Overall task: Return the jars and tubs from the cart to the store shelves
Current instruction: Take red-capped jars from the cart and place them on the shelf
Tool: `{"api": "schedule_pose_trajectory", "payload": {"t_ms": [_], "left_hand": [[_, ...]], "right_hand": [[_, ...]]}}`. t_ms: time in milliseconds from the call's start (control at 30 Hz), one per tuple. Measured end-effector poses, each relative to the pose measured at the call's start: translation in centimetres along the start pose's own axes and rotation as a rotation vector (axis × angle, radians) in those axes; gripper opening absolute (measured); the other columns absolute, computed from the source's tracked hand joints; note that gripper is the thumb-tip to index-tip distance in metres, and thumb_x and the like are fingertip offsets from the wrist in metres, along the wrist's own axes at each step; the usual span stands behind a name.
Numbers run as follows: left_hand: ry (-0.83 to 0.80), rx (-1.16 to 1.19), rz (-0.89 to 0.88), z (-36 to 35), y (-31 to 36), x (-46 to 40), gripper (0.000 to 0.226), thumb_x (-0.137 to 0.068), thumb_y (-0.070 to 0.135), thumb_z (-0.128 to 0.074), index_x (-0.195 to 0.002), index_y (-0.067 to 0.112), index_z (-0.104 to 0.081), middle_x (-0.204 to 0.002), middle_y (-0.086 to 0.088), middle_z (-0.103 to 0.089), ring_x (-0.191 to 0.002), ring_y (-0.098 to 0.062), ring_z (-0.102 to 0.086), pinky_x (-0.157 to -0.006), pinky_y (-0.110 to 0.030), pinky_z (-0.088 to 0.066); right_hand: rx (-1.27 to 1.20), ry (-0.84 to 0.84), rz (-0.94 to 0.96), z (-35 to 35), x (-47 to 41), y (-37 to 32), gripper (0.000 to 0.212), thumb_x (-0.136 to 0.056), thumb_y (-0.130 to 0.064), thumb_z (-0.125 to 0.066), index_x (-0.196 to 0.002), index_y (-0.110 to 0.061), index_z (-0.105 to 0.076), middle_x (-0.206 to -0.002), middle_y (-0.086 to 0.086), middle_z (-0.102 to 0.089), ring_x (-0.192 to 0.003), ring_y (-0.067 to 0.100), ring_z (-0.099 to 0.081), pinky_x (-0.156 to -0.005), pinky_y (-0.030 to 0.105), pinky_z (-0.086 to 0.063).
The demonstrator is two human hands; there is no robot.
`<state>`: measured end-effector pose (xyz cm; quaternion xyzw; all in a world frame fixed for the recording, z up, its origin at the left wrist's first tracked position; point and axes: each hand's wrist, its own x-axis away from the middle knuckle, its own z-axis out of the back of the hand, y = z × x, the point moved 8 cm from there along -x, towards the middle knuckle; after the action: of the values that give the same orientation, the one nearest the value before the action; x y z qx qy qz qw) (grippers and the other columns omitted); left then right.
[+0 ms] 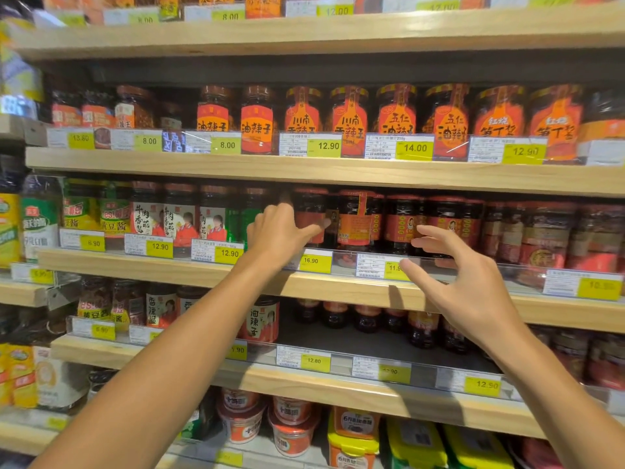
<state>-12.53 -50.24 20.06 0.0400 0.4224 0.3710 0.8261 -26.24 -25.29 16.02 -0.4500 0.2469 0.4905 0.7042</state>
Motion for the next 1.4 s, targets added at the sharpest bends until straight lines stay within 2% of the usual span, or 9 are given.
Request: {"api": "schedule_pose_trajectory", "payload": {"t_ms": [67,133,167,400,733,867,1067,1267,1400], "left_hand": [[0.016,-0.008,-0.053,0.6,-0.4,1.5,0.072,-0.083,0.074,-0.055,-0.113,0.008,-0.054,-0.117,-0.011,-0.063,-0.105,-0.032,-0.061,-0.078,-0.042,-0.049],[0.04,0.058,-0.144,1.5,-0.7,3.4,0.08,-0.086,0.07,-0.054,-0.143,0.015,-0.04,-0.142,-0.004,-0.052,-0.127,-0.027,-0.054,-0.094,-0.044,-0.049],[0.051,0.117,-0.201,1.9,-0.7,4.3,0.079,-0.088,0.067,-0.055,-0.149,0.021,-0.035,-0.149,0.002,-0.047,-0.133,-0.022,-0.05,-0.099,-0.043,-0.047],[0.015,0.287,-0.563,3.4,0.3,9.6,0.053,-0.092,0.052,-0.06,-0.14,0.031,-0.048,-0.143,0.015,-0.05,-0.132,-0.006,-0.047,-0.105,-0.029,-0.043],[-0.197,0.317,-0.935,-1.4,4.5,16.2,0.057,-0.091,0.061,-0.05,-0.134,0.025,-0.057,-0.138,0.007,-0.055,-0.129,-0.016,-0.051,-0.11,-0.037,-0.041],[-0.266,0.342,-1.02,-3.0,7.7,18.8,0.059,-0.091,0.064,-0.047,-0.134,0.025,-0.058,-0.14,0.008,-0.055,-0.131,-0.015,-0.05,-0.111,-0.036,-0.039],[-0.317,0.368,-1.123,-4.0,13.7,23.2,0.06,-0.092,0.065,-0.043,-0.134,0.024,-0.059,-0.14,0.006,-0.056,-0.131,-0.017,-0.05,-0.118,-0.034,-0.029],[-0.392,0.352,-1.204,-5.4,21.2,29.0,0.064,-0.095,0.066,-0.035,-0.136,0.023,-0.056,-0.142,0.002,-0.054,-0.132,-0.021,-0.047,-0.115,-0.043,-0.034],[-0.457,0.38,-1.272,-6.7,28.7,34.5,0.066,-0.095,0.068,-0.031,-0.136,0.023,-0.055,-0.14,0.001,-0.055,-0.13,-0.022,-0.048,-0.112,-0.044,-0.037]], "right_hand": [[0.001,-0.008,-0.004,0.0,0.2,-0.1,0.06,-0.087,-0.05,-0.069,-0.142,-0.034,-0.05,-0.13,-0.019,-0.062,-0.126,0.005,-0.054,-0.101,0.027,-0.04],[0.01,-0.015,-0.006,0.0,0.4,-0.2,0.06,-0.088,-0.05,-0.068,-0.143,-0.034,-0.049,-0.133,-0.019,-0.06,-0.128,0.005,-0.052,-0.105,0.029,-0.041],[0.019,-0.017,-0.004,0.0,0.6,-0.4,0.061,-0.088,-0.051,-0.067,-0.143,-0.034,-0.049,-0.135,-0.019,-0.059,-0.13,0.005,-0.051,-0.108,0.032,-0.042],[0.088,-0.015,-0.02,0.1,3.5,-1.6,0.058,-0.091,-0.049,-0.065,-0.144,-0.035,-0.047,-0.143,-0.021,-0.051,-0.133,0.001,-0.044,-0.111,0.035,-0.042],[0.372,-0.125,-0.107,2.8,11.9,-0.9,0.061,-0.093,-0.056,-0.06,-0.147,-0.032,-0.043,-0.149,-0.015,-0.046,-0.141,0.007,-0.037,-0.114,0.033,-0.037],[0.492,-0.169,-0.178,6.0,15.2,-0.5,0.064,-0.094,-0.06,-0.055,-0.15,-0.031,-0.041,-0.152,-0.014,-0.041,-0.144,0.003,-0.029,-0.113,0.016,-0.024],[0.635,-0.176,-0.26,12.1,19.7,0.5,0.064,-0.096,-0.064,-0.048,-0.15,-0.031,-0.04,-0.153,-0.015,-0.04,-0.143,0.002,-0.028,-0.109,0.013,-0.017],[0.664,-0.217,-0.353,18.5,24.9,3.5,0.066,-0.096,-0.068,-0.043,-0.151,-0.032,-0.038,-0.156,-0.015,-0.036,-0.145,0.004,-0.025,-0.117,0.023,-0.021],[0.701,-0.202,-0.465,25.6,30.2,6.2,0.066,-0.096,-0.067,-0.042,-0.153,-0.034,-0.035,-0.158,-0.014,-0.032,-0.147,0.005,-0.021,-0.113,0.014,-0.009]]}}
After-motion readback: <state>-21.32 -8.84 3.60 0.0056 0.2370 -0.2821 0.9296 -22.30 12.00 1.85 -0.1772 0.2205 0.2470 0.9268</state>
